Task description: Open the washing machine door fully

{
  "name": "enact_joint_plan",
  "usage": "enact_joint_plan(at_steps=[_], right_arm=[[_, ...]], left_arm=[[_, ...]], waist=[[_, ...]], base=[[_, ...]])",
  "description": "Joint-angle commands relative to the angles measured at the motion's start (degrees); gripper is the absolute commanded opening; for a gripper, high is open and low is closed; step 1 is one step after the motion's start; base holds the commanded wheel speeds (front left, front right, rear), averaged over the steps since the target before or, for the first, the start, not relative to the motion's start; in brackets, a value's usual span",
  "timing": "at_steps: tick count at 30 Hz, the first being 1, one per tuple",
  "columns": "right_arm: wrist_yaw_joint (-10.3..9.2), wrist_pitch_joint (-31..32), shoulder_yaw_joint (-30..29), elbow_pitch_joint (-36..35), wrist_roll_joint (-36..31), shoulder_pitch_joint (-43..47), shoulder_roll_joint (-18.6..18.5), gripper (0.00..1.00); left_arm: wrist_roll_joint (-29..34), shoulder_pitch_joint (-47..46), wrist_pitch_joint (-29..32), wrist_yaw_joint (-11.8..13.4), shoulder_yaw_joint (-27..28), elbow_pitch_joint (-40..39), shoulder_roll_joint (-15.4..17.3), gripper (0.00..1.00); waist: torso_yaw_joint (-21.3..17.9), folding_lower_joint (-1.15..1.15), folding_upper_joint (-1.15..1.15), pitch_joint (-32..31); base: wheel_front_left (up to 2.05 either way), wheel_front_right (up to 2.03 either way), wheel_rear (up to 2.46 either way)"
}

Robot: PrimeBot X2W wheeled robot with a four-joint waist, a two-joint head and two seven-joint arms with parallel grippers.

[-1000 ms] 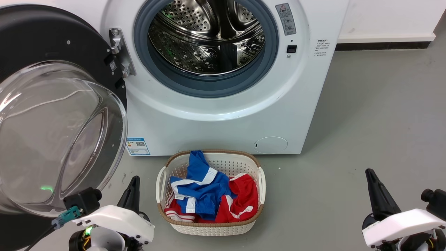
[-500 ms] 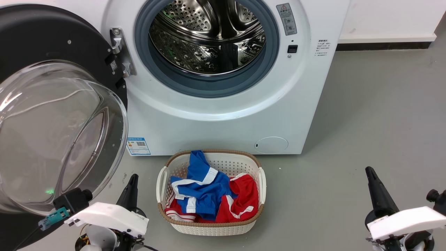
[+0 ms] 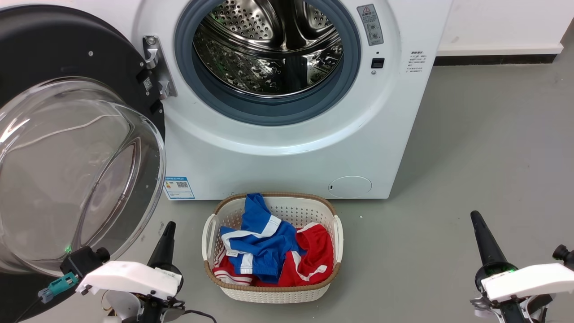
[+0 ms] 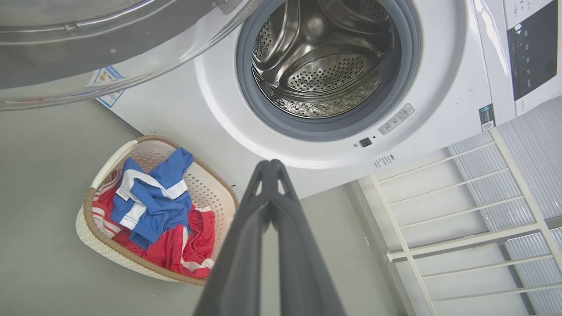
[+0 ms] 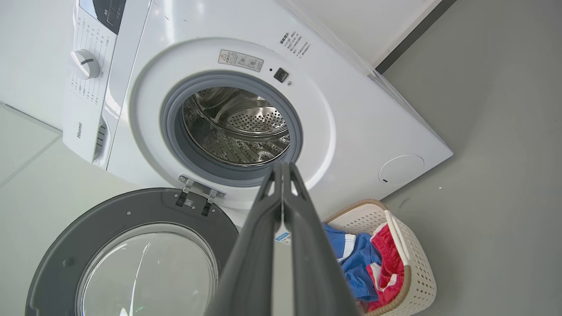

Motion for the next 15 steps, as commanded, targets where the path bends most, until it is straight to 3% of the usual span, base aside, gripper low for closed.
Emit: enact_joint_plan(at_steps=[1, 15], right_arm=[[0.01, 0.1, -0.1, -0.2, 1.7, -1.4, -0.1, 0.00], [0.01, 0.7, -0.4, 1.5, 10.6, -2.4, -0.1, 0.00]], left_arm=[[-1.2, -1.3, 0.3, -0.5, 0.7, -0.4, -0.1, 0.00], [-8.2, -1.4, 1.7, -2.5, 3.5, 0.3, -1.8, 0.00]], waist=[[0.0, 0.00, 0.00, 0.0], [0.2, 0.00, 0.00, 0.0]], base=[[0.00, 0.00, 0.00], [0.00, 0.00, 0.00]])
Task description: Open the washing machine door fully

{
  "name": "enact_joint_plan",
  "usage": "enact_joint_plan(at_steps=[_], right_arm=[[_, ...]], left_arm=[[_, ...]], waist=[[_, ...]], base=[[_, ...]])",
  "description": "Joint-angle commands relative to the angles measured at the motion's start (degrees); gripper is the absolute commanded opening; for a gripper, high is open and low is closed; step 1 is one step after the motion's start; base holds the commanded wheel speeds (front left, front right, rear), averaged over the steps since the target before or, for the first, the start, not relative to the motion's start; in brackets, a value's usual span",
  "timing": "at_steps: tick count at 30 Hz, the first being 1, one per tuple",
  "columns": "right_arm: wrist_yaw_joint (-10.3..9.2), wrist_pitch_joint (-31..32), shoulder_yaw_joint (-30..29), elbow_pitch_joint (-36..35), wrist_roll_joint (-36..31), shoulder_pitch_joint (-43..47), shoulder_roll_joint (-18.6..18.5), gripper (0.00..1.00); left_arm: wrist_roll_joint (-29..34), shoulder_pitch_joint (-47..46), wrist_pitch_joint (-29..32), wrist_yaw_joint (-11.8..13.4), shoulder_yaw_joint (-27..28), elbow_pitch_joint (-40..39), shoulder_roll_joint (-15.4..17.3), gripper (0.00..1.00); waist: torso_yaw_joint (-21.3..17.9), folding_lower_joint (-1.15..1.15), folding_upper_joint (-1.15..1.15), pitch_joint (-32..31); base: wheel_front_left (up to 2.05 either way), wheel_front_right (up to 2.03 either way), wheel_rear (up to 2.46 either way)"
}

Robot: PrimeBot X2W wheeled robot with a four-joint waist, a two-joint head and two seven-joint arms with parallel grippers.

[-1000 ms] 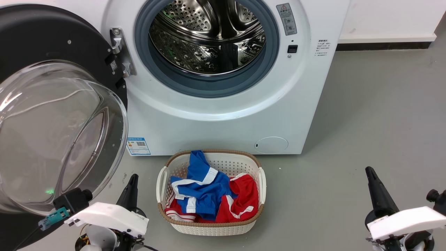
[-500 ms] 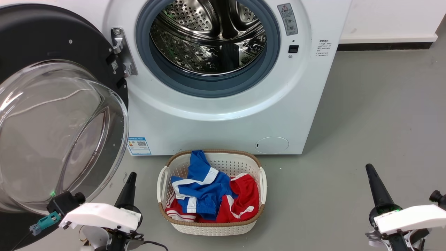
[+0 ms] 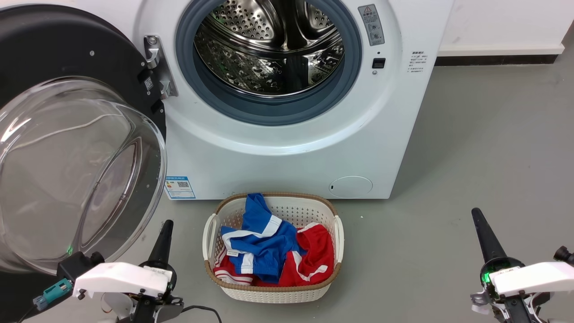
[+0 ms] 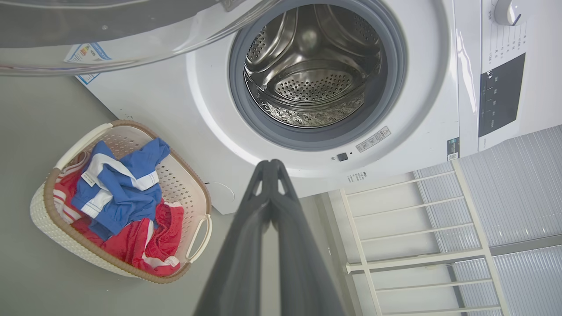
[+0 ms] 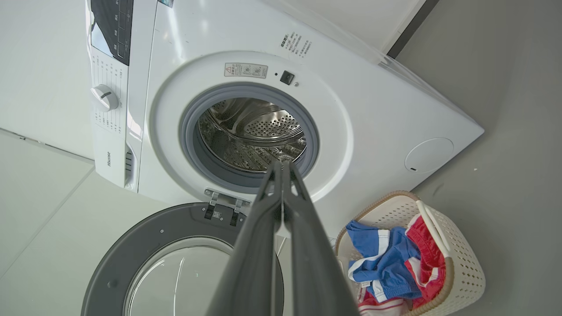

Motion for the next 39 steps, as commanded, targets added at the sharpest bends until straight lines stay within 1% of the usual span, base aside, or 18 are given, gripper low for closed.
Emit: enact_joint_plan(at_steps=[1, 21, 39], right_arm=[[0.02, 0.2, -0.1, -0.1, 1.5, -1.3, -0.1, 0.00], [0.02, 0.9, -0.4, 2.0, 12.4, -2.4, -0.1, 0.00], [0.02, 1.4, -0.6, 3.7, 20.7, -3.4, -0.1, 0.00]], left_arm=[[-1.1, -1.3, 0.3, -0.5, 0.7, -0.3, -0.2, 0.00], [-9.7, -1.4, 2.0, -3.0, 4.1, 0.7, -2.3, 0.00], [-16.2, -1.4, 3.5, -4.8, 6.7, 1.4, -4.0, 0.00]], waist=[[0.0, 0.00, 0.00, 0.0], [0.2, 0.00, 0.00, 0.0], [0.4, 0.00, 0.00, 0.0]], base=[[0.00, 0.00, 0.00], [0.00, 0.00, 0.00], [0.00, 0.00, 0.00]])
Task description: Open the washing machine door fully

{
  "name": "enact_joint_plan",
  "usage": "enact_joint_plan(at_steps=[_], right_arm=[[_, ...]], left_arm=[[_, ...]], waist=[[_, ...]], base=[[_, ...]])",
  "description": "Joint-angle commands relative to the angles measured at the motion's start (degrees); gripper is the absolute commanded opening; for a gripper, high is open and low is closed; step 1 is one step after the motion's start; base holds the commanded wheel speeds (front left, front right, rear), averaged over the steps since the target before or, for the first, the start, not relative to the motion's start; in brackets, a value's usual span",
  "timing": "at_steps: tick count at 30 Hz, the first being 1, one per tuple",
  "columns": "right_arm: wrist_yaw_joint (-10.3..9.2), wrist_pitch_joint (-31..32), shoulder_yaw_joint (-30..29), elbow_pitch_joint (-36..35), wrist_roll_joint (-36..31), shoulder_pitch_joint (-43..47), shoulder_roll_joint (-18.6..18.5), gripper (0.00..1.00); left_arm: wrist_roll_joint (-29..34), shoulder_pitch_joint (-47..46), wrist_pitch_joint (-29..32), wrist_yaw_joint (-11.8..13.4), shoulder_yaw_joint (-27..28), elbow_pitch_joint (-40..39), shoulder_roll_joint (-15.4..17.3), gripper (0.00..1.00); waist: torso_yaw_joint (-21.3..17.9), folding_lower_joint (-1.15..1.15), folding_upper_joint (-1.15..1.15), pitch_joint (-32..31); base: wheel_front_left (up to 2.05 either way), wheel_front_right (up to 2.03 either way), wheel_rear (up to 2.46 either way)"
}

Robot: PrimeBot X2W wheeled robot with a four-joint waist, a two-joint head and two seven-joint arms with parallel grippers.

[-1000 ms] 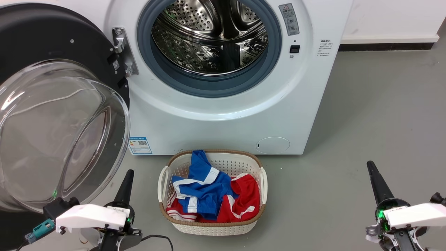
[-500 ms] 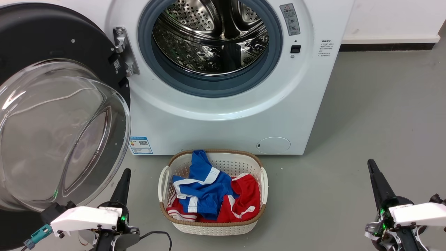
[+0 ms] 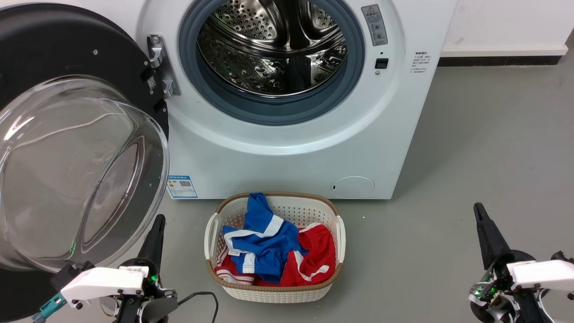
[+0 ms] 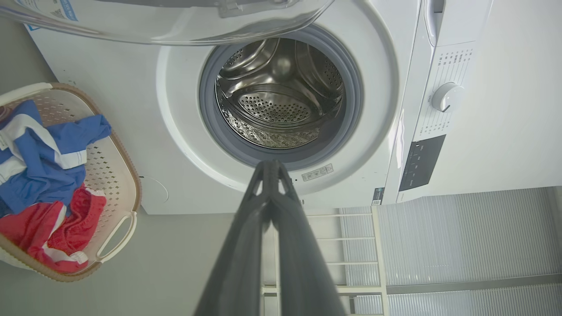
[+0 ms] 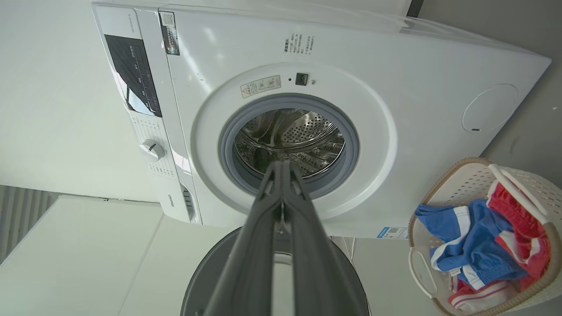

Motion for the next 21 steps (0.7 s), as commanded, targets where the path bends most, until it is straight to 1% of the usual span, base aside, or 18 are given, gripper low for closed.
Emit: enact_joint_plan(at_steps=[1, 14, 21], right_arm=[[0.02, 0.1, -0.1, 0.2, 1.4, -1.1, -0.1, 0.00], [0.02, 0.5, -0.2, 1.3, 6.8, -1.6, -0.1, 0.00], [0.02, 0.5, -0.2, 1.3, 7.0, -1.5, -0.1, 0.00]], left_arm=[[-1.1, -0.7, 0.4, -0.4, 0.5, 0.1, -0.3, 0.00], [-5.2, -0.7, 1.3, -1.6, 2.2, 0.6, -1.4, 0.00], [-5.4, -0.7, 1.3, -1.7, 2.3, 0.6, -1.4, 0.00]], waist=[[0.0, 0.00, 0.00, 0.0], [0.2, 0.00, 0.00, 0.0], [0.2, 0.00, 0.00, 0.0]], base=[[0.00, 0.00, 0.00], [0.00, 0.00, 0.00], [0.00, 0.00, 0.00]])
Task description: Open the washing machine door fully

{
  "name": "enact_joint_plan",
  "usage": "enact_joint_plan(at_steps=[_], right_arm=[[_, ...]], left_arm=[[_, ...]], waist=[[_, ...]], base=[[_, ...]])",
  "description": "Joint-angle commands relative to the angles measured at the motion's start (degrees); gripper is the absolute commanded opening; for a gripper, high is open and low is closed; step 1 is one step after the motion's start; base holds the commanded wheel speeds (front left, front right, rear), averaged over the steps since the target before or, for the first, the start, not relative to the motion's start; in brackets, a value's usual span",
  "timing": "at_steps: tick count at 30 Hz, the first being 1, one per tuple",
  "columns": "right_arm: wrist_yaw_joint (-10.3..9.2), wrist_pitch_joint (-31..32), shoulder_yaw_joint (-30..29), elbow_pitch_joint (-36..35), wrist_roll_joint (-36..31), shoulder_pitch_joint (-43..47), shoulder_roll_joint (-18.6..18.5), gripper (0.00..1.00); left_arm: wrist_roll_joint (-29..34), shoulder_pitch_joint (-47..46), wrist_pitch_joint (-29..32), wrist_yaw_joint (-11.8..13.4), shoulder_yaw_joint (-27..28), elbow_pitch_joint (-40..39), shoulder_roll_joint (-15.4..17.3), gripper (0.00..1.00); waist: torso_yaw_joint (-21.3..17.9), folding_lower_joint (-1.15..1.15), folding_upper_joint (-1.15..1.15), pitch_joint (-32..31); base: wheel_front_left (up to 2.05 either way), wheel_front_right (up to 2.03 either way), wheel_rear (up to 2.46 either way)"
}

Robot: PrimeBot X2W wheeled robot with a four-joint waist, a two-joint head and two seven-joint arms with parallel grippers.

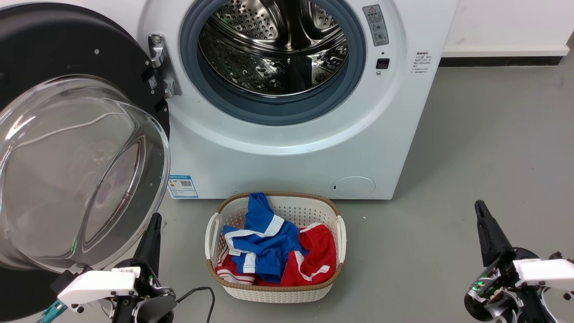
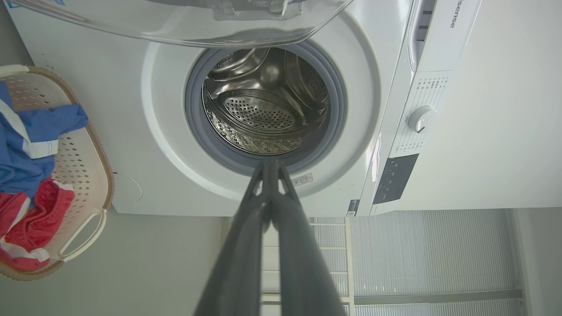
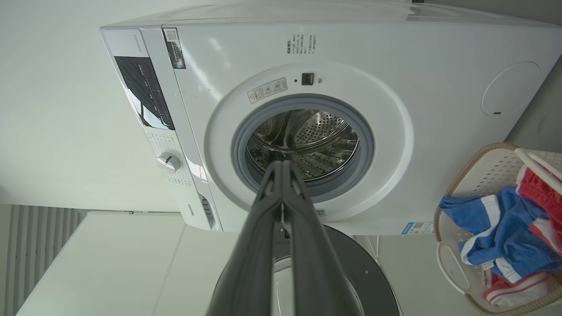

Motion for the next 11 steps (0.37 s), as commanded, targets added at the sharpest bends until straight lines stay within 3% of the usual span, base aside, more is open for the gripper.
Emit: enact_joint_plan(at_steps=[1, 11], right_arm=[[0.02, 0.0, -0.1, 0.0, 0.2, -0.6, -0.1, 0.00], [0.02, 0.0, -0.1, 0.0, 0.2, -0.6, -0.1, 0.00]], left_arm=[[-0.1, -0.5, 0.2, -0.2, 0.2, 0.1, 0.0, 0.00], [0.0, -0.5, 0.2, -0.2, 0.2, 0.0, -0.1, 0.00]], waist=[[0.0, 0.00, 0.00, 0.0], [0.0, 0.00, 0.00, 0.0]], base=[[0.00, 0.00, 0.00], [0.00, 0.00, 0.00]])
